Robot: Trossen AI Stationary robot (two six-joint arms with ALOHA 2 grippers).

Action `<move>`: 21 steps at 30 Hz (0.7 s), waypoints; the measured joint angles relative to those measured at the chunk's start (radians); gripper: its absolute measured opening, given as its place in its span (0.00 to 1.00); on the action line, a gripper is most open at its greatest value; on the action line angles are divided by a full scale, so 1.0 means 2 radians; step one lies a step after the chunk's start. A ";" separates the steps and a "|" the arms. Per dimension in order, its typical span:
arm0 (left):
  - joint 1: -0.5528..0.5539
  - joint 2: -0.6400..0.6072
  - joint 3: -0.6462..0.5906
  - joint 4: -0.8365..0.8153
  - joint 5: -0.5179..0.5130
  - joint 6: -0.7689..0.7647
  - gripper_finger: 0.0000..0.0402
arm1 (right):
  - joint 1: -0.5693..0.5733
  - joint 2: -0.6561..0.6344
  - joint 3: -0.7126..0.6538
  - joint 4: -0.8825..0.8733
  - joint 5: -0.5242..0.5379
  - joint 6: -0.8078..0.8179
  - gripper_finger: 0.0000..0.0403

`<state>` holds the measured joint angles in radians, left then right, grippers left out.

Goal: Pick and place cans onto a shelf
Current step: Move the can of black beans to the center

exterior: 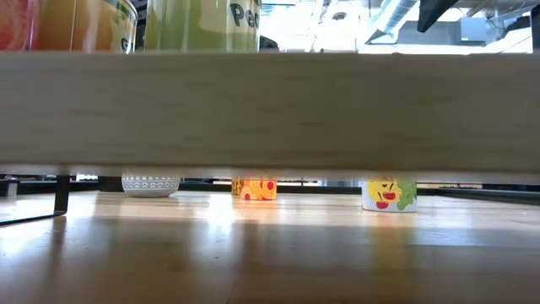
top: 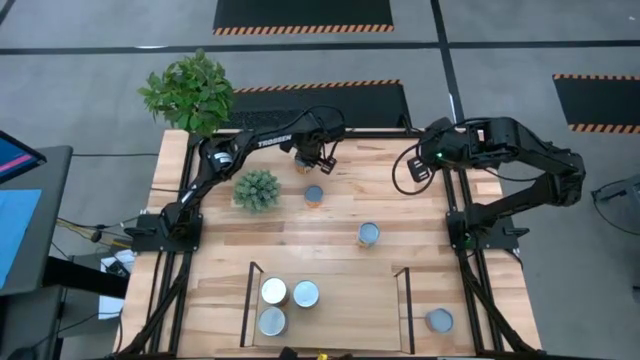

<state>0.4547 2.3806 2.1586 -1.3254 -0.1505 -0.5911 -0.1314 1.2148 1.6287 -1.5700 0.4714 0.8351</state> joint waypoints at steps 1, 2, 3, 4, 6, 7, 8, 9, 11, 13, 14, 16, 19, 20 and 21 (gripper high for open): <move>-0.003 0.000 0.000 0.000 0.009 0.004 0.00 | 0.000 0.000 0.000 0.000 0.000 -0.003 0.09; -0.005 0.000 0.000 0.000 0.020 0.008 0.00 | 0.000 0.000 0.000 0.000 0.000 -0.003 0.09; -0.008 0.000 0.000 0.002 0.029 0.013 0.00 | 0.000 0.000 0.000 0.000 0.000 -0.004 0.09; -0.010 0.000 0.000 0.004 0.039 0.020 0.00 | 0.000 0.000 0.000 0.000 0.000 -0.005 0.09; -0.016 -0.001 0.000 0.014 0.065 0.044 0.00 | 0.000 0.000 0.000 0.000 0.000 -0.009 0.09; -0.020 -0.001 0.000 0.018 0.080 0.055 0.00 | 0.000 0.000 0.000 0.000 0.000 -0.013 0.09; -0.024 -0.001 0.000 0.021 0.096 0.067 0.00 | 0.000 0.000 0.000 0.000 0.000 -0.016 0.09; -0.028 -0.001 0.000 0.021 0.114 0.079 0.00 | 0.000 0.000 0.000 0.000 0.000 -0.016 0.09; -0.034 0.000 0.000 0.018 0.146 0.099 0.00 | 0.000 0.000 0.000 0.000 0.000 -0.018 0.09; -0.041 0.000 0.000 0.010 0.173 0.109 0.00 | 0.000 0.000 0.000 0.000 0.000 -0.022 0.09; -0.044 0.001 -0.001 0.004 0.184 0.114 0.00 | 0.000 0.000 0.000 0.000 0.000 -0.025 0.09; -0.054 0.001 -0.001 -0.010 0.200 0.116 0.00 | 0.000 0.000 0.000 0.000 0.000 -0.029 0.09; -0.068 0.002 -0.001 -0.035 0.253 0.130 0.00 | 0.000 0.000 0.000 0.000 0.000 -0.037 0.09; -0.072 0.002 -0.001 -0.038 0.273 0.137 0.00 | 0.000 0.000 0.000 0.000 -0.001 -0.042 0.09; -0.077 0.002 0.000 -0.040 0.288 0.145 0.00 | 0.000 0.000 0.000 0.000 -0.002 -0.047 0.09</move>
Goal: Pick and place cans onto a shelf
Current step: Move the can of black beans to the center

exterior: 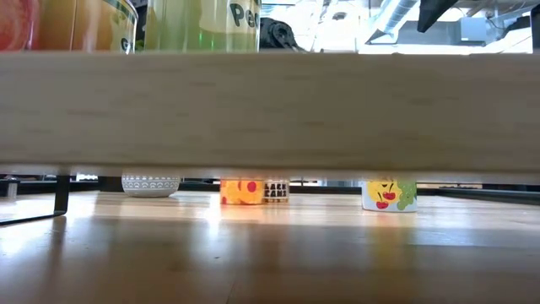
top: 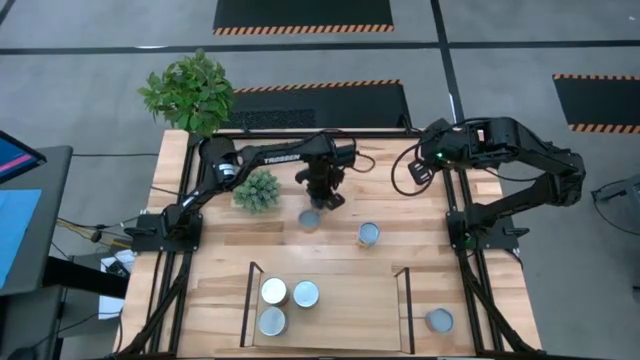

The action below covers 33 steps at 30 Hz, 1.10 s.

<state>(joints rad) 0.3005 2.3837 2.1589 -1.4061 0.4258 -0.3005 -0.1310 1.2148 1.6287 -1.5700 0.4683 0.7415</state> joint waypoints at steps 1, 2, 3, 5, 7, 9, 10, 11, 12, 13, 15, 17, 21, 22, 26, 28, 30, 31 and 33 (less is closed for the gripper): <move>-0.006 0.000 0.004 -0.002 0.006 0.005 0.00 | 0.000 0.000 0.000 0.000 0.000 -0.004 0.09; -0.010 0.000 0.010 -0.003 0.008 0.008 0.00 | 0.000 0.000 0.000 0.000 0.000 -0.007 0.09; -0.015 0.000 0.019 -0.002 0.010 0.013 0.00 | 0.000 0.000 0.000 0.000 0.000 -0.009 0.09; -0.021 -0.003 0.036 -0.001 0.017 0.024 0.00 | 0.000 0.000 0.000 0.000 0.000 -0.019 0.09; -0.028 -0.007 0.059 -0.001 0.013 0.036 0.00 | 0.000 0.000 0.000 0.000 0.000 -0.026 0.09; -0.037 -0.016 0.088 -0.015 -0.029 0.054 0.00 | 0.000 0.000 0.000 0.000 0.000 -0.038 0.09; -0.042 -0.022 0.099 -0.020 -0.068 0.066 0.00 | 0.000 0.000 0.000 0.000 0.000 -0.043 0.09; -0.048 -0.034 0.097 -0.014 -0.118 0.079 0.00 | 0.000 0.000 0.000 0.000 0.000 -0.044 0.09; -0.054 -0.048 0.086 -0.002 -0.173 0.090 0.00 | 0.000 0.000 0.000 0.000 0.000 -0.044 0.09; -0.059 -0.058 0.079 0.005 -0.227 0.097 0.00 | 0.000 0.000 0.000 0.000 0.000 -0.044 0.09; -0.063 -0.062 0.076 0.022 -0.314 0.103 0.00 | 0.000 0.000 0.000 0.000 0.001 -0.044 0.09; -0.058 -0.056 0.072 0.020 -0.345 0.106 0.00 | 0.000 0.000 0.000 0.000 0.000 -0.044 0.09; -0.043 -0.032 0.039 0.068 -0.335 0.090 0.00 | 0.001 0.000 0.000 0.000 0.000 -0.040 0.09; -0.042 -0.027 0.035 0.086 -0.335 0.086 0.00 | 0.002 0.000 0.000 0.000 0.000 -0.040 0.09; -0.045 -0.020 0.038 0.148 -0.325 0.114 0.00 | 0.011 0.000 0.000 0.000 0.001 -0.040 0.09; -0.046 -0.011 0.039 0.155 -0.322 0.120 0.00 | 0.016 0.000 0.000 0.000 0.000 -0.038 0.09; -0.046 -0.004 0.036 0.128 -0.343 0.115 0.00 | 0.024 0.000 0.000 -0.001 -0.001 -0.035 0.09; -0.044 -0.002 0.036 0.107 -0.360 0.107 0.00 | 0.030 0.000 0.000 0.000 -0.001 -0.031 0.09; -0.038 -0.002 0.038 0.070 -0.380 0.087 0.00 | 0.040 0.000 0.000 0.000 -0.001 -0.029 0.09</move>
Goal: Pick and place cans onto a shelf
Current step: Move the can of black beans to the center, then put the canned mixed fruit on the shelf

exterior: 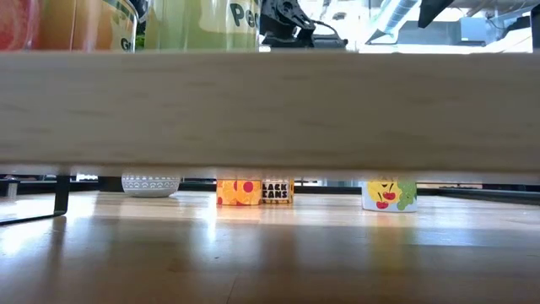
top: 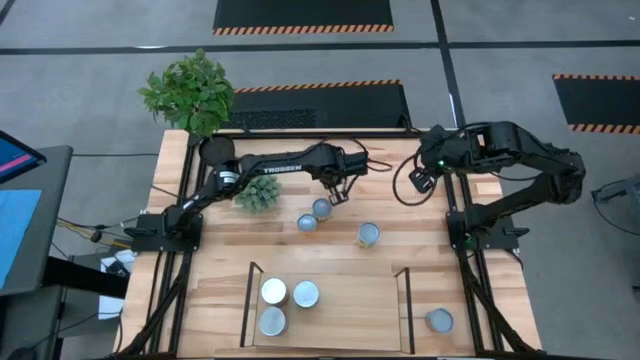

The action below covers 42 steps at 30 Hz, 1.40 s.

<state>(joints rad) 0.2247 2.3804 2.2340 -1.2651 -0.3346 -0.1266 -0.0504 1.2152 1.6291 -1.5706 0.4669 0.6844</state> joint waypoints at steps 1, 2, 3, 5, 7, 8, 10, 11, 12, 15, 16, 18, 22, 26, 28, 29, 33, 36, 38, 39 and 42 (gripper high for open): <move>0.004 0.002 0.001 -0.027 -0.005 -0.013 0.00 | 0.005 0.000 0.000 0.000 0.000 0.001 0.09; 0.008 0.005 0.000 -0.047 -0.005 -0.024 0.00 | 0.011 0.000 0.000 0.000 -0.001 0.005 0.09; 0.011 0.008 -0.001 -0.057 -0.002 -0.032 0.00 | 0.016 0.000 0.000 0.000 -0.001 0.009 0.09; 0.017 0.014 -0.001 -0.054 0.011 -0.047 0.00 | 0.025 0.000 0.000 0.000 0.000 0.011 0.09; 0.021 0.015 -0.001 -0.062 0.033 -0.059 0.00 | 0.034 0.000 0.000 0.000 0.000 0.012 0.09; 0.022 0.017 -0.001 -0.068 0.042 -0.061 0.00 | 0.038 0.000 0.000 0.000 0.000 0.012 0.09; 0.022 0.022 0.000 -0.072 0.073 -0.064 0.00 | 0.044 0.000 0.000 0.000 0.000 0.013 0.09; 0.021 0.023 0.000 -0.080 0.093 -0.065 0.00 | 0.047 0.000 0.000 0.000 0.000 0.013 0.09; 0.019 0.024 -0.001 -0.089 0.114 -0.065 0.00 | 0.050 0.000 0.000 0.000 0.000 0.013 0.09; 0.011 0.022 0.000 -0.086 0.173 -0.059 0.00 | 0.054 0.000 0.000 0.000 0.000 0.013 0.09; 0.010 0.022 0.000 -0.089 0.192 -0.055 0.00 | 0.055 0.000 0.000 0.000 0.000 0.013 0.09; 0.005 0.022 0.003 -0.088 0.229 -0.043 0.00 | 0.055 0.000 0.000 0.000 0.000 0.013 0.09; -0.003 0.021 0.019 -0.089 0.331 -0.001 0.00 | 0.055 0.000 0.000 0.000 0.000 0.012 0.09; -0.011 0.021 0.055 -0.092 0.394 0.042 0.00 | 0.054 0.000 0.000 0.000 0.001 0.009 0.09; -0.014 0.013 0.060 -0.095 0.347 0.032 0.00 | 0.054 0.000 0.000 0.000 0.001 0.007 0.09; -0.016 0.002 0.053 -0.098 0.314 0.029 0.00 | 0.054 0.000 0.000 0.000 0.002 0.007 0.09; -0.026 -0.047 0.060 -0.152 0.149 0.018 0.00 | 0.054 0.000 0.000 0.000 0.005 -0.009 0.09; -0.044 -0.107 0.051 -0.150 0.056 0.024 0.00 | 0.058 -0.001 -0.008 0.002 0.014 -0.006 0.09; -0.054 -0.148 0.036 -0.153 0.023 0.040 0.00 | 0.068 -0.001 -0.025 0.000 0.028 0.022 0.09; -0.058 -0.166 0.026 -0.152 0.010 0.041 0.00 | 0.071 0.000 -0.035 0.000 0.034 0.038 0.09; -0.060 -0.227 -0.028 -0.152 -0.011 0.017 0.00 | 0.085 0.000 -0.072 0.013 0.047 0.083 0.09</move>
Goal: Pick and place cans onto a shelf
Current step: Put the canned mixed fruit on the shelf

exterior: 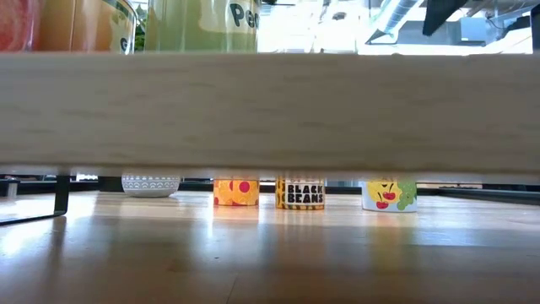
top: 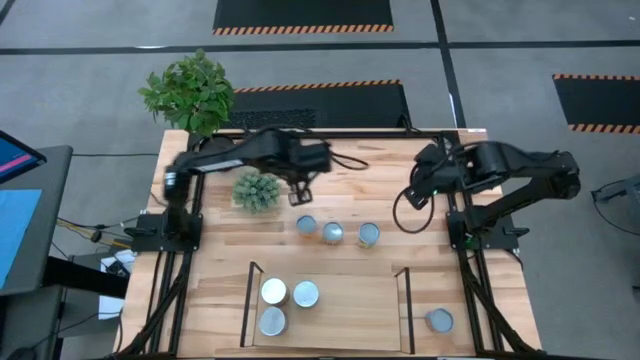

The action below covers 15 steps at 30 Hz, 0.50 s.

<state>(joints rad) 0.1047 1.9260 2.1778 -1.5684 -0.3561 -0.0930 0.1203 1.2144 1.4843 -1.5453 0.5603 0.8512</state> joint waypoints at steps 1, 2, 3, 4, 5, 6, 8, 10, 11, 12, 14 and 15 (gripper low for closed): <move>0.001 -0.022 -0.024 0.002 0.000 -0.014 0.00 | 0.003 0.000 -0.014 0.013 0.000 0.005 0.09; 0.001 -0.044 -0.048 0.004 0.001 -0.029 0.00 | 0.004 0.000 -0.029 0.033 -0.006 0.005 0.09; 0.001 -0.065 -0.076 0.006 0.003 -0.046 0.00 | 0.004 0.000 -0.044 0.059 -0.013 -0.001 0.09; 0.000 -0.085 -0.102 0.007 0.005 -0.063 0.00 | 0.004 0.000 -0.058 0.089 -0.025 -0.013 0.09; -0.002 -0.105 -0.130 0.008 0.006 -0.079 0.00 | 0.001 0.000 -0.071 0.122 -0.042 -0.032 0.09; -0.003 -0.126 -0.158 0.011 0.006 -0.092 0.00 | -0.004 0.001 -0.082 0.160 -0.064 -0.056 0.09; -0.006 -0.165 -0.213 0.028 0.009 -0.111 0.00 | -0.017 0.001 -0.098 0.231 -0.116 -0.117 0.09; -0.008 -0.206 -0.271 0.061 0.016 -0.121 0.00 | -0.034 0.003 -0.102 0.279 -0.160 -0.177 0.09; -0.008 -0.226 -0.301 0.084 0.022 -0.124 0.00 | -0.042 0.009 -0.102 0.295 -0.170 -0.200 0.09; -0.008 -0.247 -0.332 0.113 0.029 -0.128 0.00 | -0.050 0.015 -0.101 0.305 -0.176 -0.220 0.09; -0.008 -0.284 -0.391 0.167 0.039 -0.136 0.00 | -0.064 0.021 -0.104 0.303 -0.180 -0.249 0.09; -0.008 -0.300 -0.416 0.193 0.041 -0.142 0.00 | -0.071 0.026 -0.103 0.299 -0.180 -0.257 0.09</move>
<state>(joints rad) 0.0879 1.3253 1.3452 -1.1830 -0.2748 -0.3770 -0.0211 1.2674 1.2775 -0.9467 0.2004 0.3363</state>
